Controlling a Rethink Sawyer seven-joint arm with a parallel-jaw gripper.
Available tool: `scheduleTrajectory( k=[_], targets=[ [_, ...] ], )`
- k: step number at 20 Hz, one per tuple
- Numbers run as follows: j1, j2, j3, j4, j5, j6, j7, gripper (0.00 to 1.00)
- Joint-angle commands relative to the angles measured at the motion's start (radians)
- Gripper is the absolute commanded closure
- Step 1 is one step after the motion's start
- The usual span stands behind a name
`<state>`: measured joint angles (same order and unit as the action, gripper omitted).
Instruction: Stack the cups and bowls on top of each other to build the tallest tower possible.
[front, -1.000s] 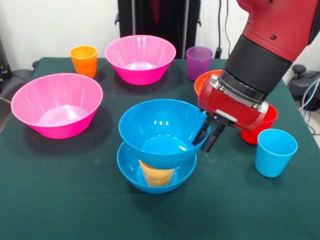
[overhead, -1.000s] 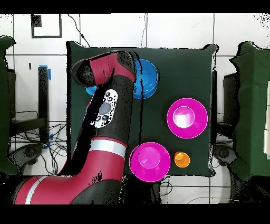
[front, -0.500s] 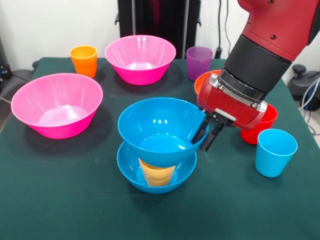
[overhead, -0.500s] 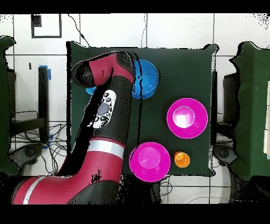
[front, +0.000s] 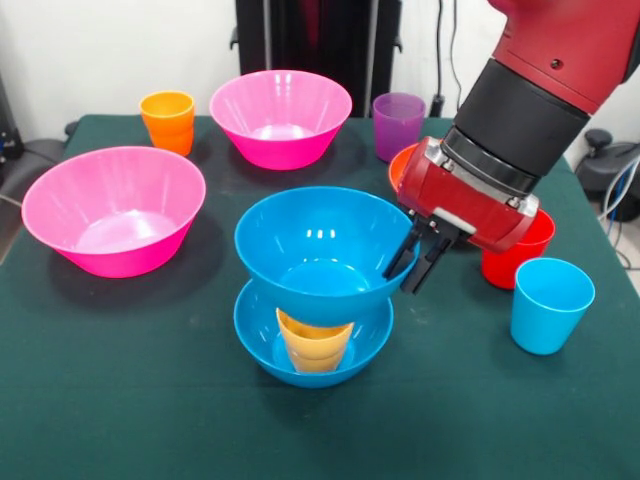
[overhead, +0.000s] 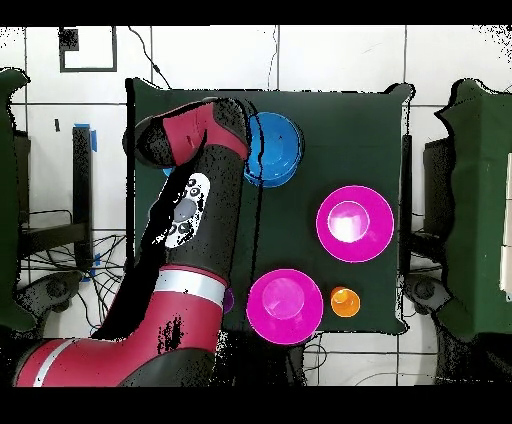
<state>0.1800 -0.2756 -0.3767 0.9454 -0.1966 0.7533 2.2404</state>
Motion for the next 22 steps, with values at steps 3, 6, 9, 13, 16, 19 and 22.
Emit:
scheduleTrajectory(
  k=[3, 6, 9, 13, 16, 19, 22],
  targets=[
    [0.016, 0.044, 0.045, 0.126, 0.026, -0.044, 0.199, 1.00],
    [0.027, 0.051, 0.031, 0.132, 0.024, -0.057, 0.216, 1.00],
    [0.036, 0.057, 0.017, 0.131, 0.024, -0.060, 0.231, 1.00],
    [0.047, 0.067, -0.005, 0.131, 0.024, -0.069, 0.245, 1.00],
    [0.054, 0.070, -0.019, 0.133, 0.022, -0.087, 0.252, 1.00],
    [0.063, 0.077, -0.038, 0.126, 0.014, -0.105, 0.258, 1.00],
    [0.069, 0.083, -0.051, 0.120, 0.013, -0.124, 0.261, 1.00]
  ],
)
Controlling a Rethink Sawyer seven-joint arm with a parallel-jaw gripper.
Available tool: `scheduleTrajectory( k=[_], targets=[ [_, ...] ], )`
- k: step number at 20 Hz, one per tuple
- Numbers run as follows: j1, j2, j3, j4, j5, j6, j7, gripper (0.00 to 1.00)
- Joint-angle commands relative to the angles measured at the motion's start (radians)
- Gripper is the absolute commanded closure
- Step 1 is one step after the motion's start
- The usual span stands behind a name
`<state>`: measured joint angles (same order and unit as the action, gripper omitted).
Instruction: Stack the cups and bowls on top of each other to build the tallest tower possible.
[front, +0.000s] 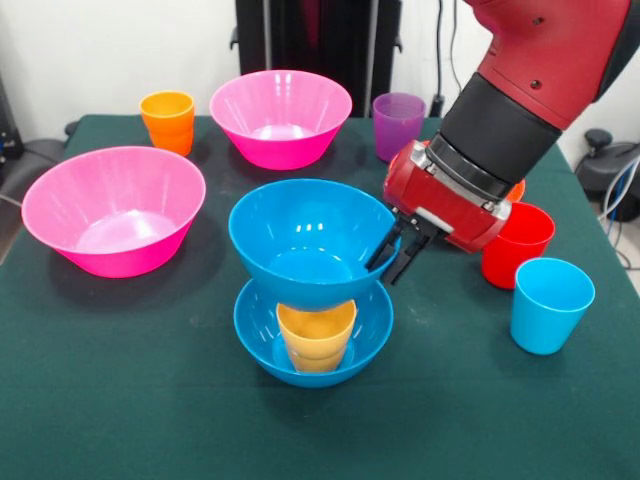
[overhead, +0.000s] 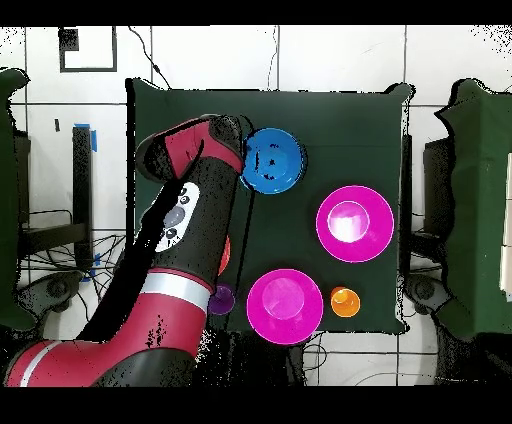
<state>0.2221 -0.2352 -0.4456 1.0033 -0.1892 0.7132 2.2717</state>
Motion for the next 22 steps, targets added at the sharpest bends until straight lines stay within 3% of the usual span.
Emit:
scheduleTrajectory(
  k=[1, 10, 22],
  targets=[
    [0.029, 0.045, 0.012, 0.060, 0.004, -0.095, 0.233, 1.00],
    [0.034, 0.053, 0.010, 0.081, 0.036, -0.181, 0.236, 1.00],
    [0.042, 0.048, 0.017, 0.090, 0.105, -0.126, 0.206, 1.00]
  ],
)
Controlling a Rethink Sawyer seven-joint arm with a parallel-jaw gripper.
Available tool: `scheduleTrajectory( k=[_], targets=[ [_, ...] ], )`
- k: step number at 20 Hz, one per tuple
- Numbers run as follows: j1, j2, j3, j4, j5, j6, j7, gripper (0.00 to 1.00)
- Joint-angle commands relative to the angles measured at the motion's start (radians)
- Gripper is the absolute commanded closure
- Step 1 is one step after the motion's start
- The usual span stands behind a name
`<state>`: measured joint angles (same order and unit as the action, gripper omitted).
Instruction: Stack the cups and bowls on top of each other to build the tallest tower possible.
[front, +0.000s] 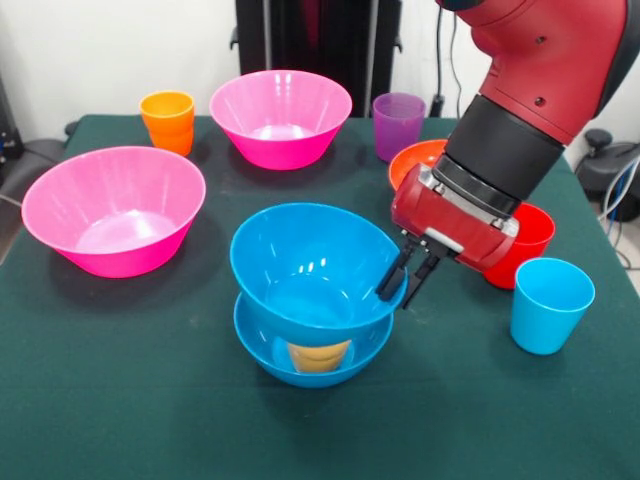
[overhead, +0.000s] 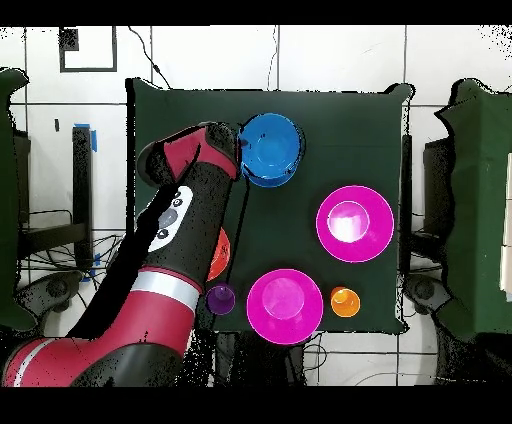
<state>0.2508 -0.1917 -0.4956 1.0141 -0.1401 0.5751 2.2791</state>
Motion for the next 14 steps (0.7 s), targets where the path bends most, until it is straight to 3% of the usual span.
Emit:
scheduleTrajectory(
  k=[1, 14],
  targets=[
    [0.011, 0.003, 0.069, 0.076, 0.061, 0.023, 0.193, 1.00],
    [-0.057, -0.043, 0.147, 0.103, 0.126, 0.107, 0.047, 1.00]
  ],
)
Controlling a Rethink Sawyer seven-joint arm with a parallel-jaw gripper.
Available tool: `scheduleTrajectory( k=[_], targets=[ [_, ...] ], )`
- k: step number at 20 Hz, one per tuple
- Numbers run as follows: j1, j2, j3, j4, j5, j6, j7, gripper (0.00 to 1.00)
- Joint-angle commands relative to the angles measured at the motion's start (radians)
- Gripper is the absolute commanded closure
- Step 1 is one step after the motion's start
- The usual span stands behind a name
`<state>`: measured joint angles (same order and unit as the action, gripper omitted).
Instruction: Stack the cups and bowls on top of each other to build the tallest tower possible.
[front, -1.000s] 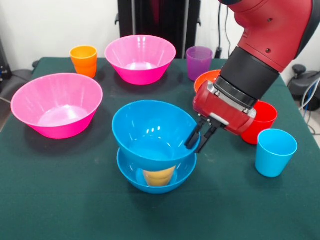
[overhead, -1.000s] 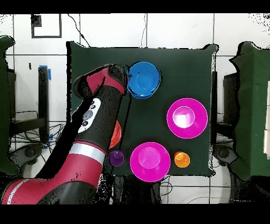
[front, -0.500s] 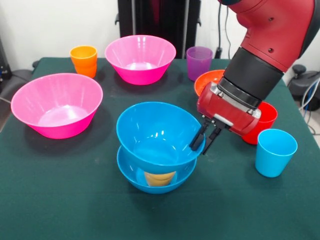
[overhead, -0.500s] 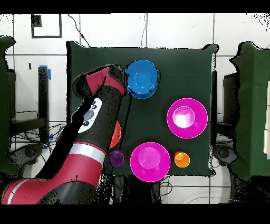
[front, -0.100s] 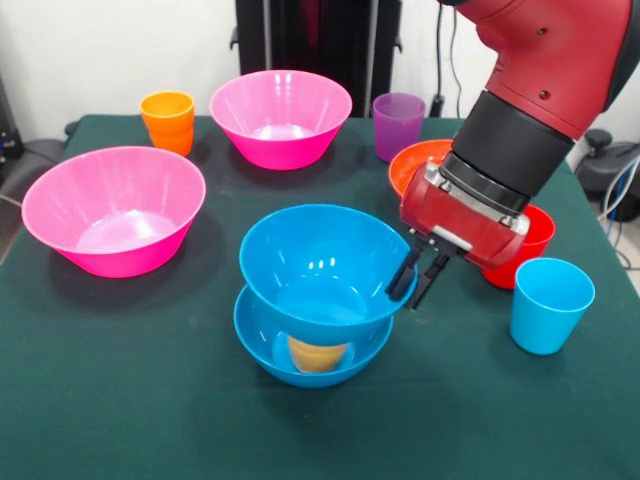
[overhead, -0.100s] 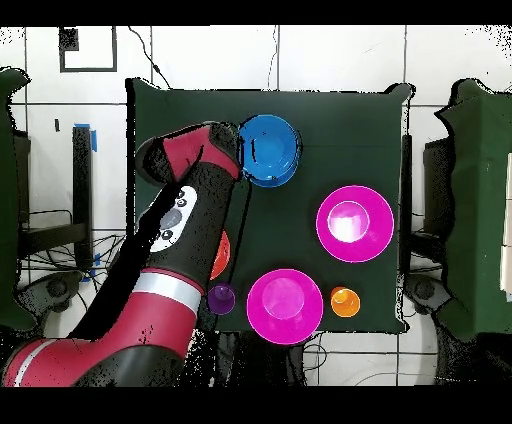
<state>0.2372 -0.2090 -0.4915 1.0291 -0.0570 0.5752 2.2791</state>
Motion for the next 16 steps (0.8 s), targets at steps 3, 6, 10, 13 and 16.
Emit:
scheduleTrajectory(
  k=[3, 6, 10, 13, 16],
  targets=[
    [-0.045, -0.028, 0.136, 0.084, 0.039, 0.108, 0.031, 1.00],
    [-0.047, -0.027, 0.130, 0.077, 0.034, 0.107, 0.023, 1.00],
    [-0.043, -0.027, 0.127, 0.078, 0.029, 0.107, 0.023, 1.00],
    [-0.046, -0.031, 0.136, 0.083, 0.022, 0.089, 0.008, 1.00],
    [-0.054, -0.035, 0.155, 0.087, 0.017, 0.065, -0.012, 0.00]
  ],
)
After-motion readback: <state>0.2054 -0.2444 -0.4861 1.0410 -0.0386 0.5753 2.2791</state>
